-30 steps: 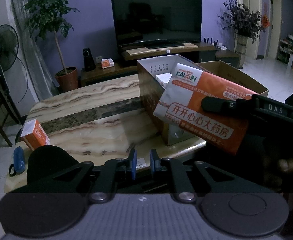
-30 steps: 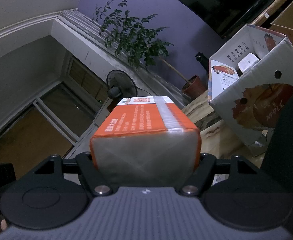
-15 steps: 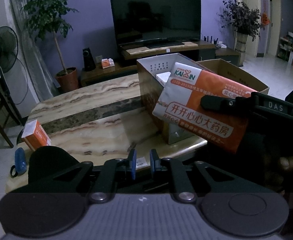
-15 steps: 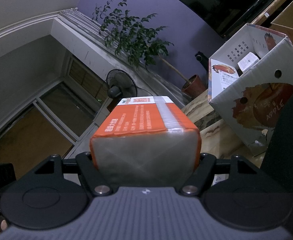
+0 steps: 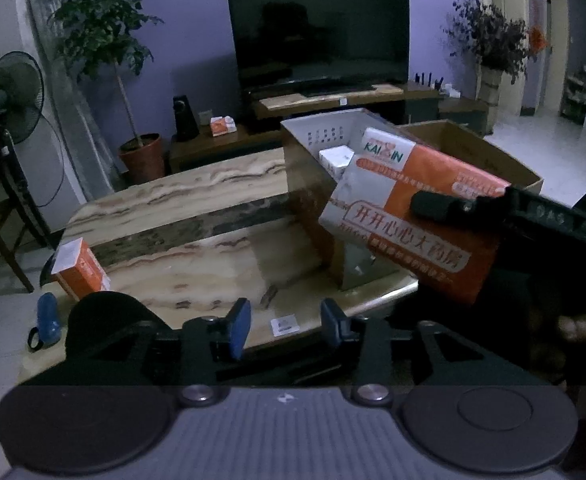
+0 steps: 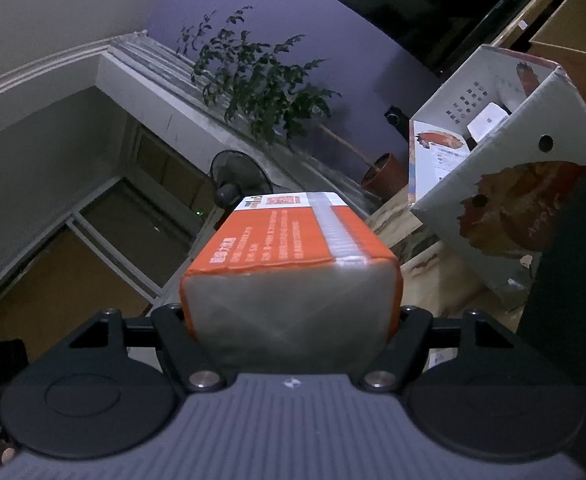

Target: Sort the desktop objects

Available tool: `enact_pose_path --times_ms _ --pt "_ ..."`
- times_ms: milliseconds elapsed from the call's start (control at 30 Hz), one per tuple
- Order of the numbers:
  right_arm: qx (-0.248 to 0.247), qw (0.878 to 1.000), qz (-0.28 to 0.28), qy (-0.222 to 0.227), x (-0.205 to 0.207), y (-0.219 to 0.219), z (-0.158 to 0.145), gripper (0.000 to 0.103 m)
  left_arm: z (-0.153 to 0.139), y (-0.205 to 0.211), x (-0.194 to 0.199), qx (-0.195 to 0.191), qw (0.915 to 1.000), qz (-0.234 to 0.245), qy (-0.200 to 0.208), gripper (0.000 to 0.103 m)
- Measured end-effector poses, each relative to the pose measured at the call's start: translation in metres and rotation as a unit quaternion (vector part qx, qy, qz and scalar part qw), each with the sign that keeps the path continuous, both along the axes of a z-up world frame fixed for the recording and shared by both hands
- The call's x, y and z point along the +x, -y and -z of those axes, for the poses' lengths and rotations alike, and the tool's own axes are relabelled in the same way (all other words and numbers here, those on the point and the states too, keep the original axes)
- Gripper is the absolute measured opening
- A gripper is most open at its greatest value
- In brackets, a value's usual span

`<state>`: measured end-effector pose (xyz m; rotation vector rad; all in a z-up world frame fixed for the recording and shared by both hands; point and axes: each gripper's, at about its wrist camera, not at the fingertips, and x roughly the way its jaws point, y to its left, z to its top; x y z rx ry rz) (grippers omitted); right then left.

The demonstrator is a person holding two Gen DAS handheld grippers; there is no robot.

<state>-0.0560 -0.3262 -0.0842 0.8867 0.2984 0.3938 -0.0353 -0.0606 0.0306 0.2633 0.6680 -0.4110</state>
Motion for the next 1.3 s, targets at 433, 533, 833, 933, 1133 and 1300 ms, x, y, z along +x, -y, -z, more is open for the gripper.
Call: enact_pose_path --times_ms 433,533,833,933,1133,1300 --pt "-0.002 1.0 -0.002 -0.001 0.001 -0.001 0.0 0.074 -0.022 -0.003 -0.014 -0.017 0.9995 -0.013 0.023 0.082" --pt "-0.002 1.0 -0.002 -0.001 0.001 -0.001 0.0 0.074 -0.023 -0.003 -0.013 -0.016 0.9996 -0.015 0.017 0.082" --pt "-0.005 1.0 -0.005 -0.001 0.001 -0.001 0.0 0.074 -0.023 -0.002 -0.014 -0.014 0.9996 -0.018 0.017 0.083" --pt "-0.006 1.0 -0.005 -0.001 0.001 -0.002 -0.001 0.074 -0.023 -0.001 -0.014 -0.013 0.9996 -0.017 0.018 0.083" --pt "-0.006 1.0 -0.007 -0.002 0.001 -0.002 -0.001 0.074 -0.023 -0.002 -0.013 -0.013 0.9996 -0.018 0.017 0.083" --pt "-0.006 1.0 -0.008 -0.004 0.002 -0.003 -0.001 0.074 -0.023 -0.001 -0.013 -0.012 0.9996 -0.017 0.016 0.083"
